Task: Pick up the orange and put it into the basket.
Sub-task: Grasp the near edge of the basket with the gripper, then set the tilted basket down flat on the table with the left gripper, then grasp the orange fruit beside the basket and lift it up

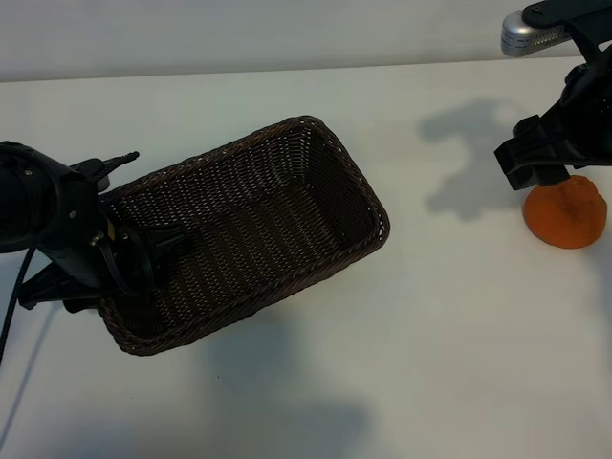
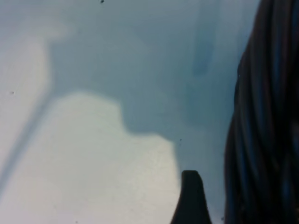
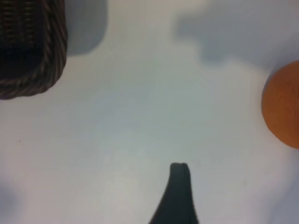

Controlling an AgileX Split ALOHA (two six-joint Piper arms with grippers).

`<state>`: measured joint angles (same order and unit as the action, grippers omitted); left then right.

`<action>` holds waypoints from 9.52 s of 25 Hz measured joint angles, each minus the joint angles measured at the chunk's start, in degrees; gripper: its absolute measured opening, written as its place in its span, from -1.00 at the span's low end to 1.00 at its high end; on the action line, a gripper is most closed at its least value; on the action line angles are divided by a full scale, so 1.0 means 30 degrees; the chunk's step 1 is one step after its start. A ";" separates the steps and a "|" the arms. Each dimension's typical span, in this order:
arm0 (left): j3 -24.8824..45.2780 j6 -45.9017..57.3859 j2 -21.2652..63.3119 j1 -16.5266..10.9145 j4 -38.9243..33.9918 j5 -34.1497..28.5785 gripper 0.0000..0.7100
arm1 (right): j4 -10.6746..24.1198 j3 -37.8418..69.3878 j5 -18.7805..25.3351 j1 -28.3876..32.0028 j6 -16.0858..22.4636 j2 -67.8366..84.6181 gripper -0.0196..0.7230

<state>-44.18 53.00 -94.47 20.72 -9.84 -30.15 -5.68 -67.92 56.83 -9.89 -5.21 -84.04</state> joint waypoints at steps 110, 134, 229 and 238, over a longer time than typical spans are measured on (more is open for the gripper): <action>-0.1510 -1.1856 0.1780 -0.2304 1.3375 0.7308 0.05 | 0.0000 0.0000 0.0653 0.0000 0.0007 0.0000 0.66; -0.4716 -1.1832 -0.3863 -0.0432 1.4800 0.7431 0.04 | 0.0000 0.0000 0.0489 0.0000 0.0007 0.0000 0.66; -0.8807 -1.6545 0.8531 -1.0670 0.3279 -0.8851 0.68 | 0.0001 0.0000 0.0562 0.0000 0.0022 0.0000 0.66; -0.8807 -1.7796 1.4267 -0.9661 0.3583 -0.9390 0.68 | 0.0001 0.0000 0.0562 0.0000 0.0022 0.0000 0.66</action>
<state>-70.60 -0.39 -51.67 -8.27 0.91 -58.32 -5.68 -67.92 58.51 -9.89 -5.14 -84.04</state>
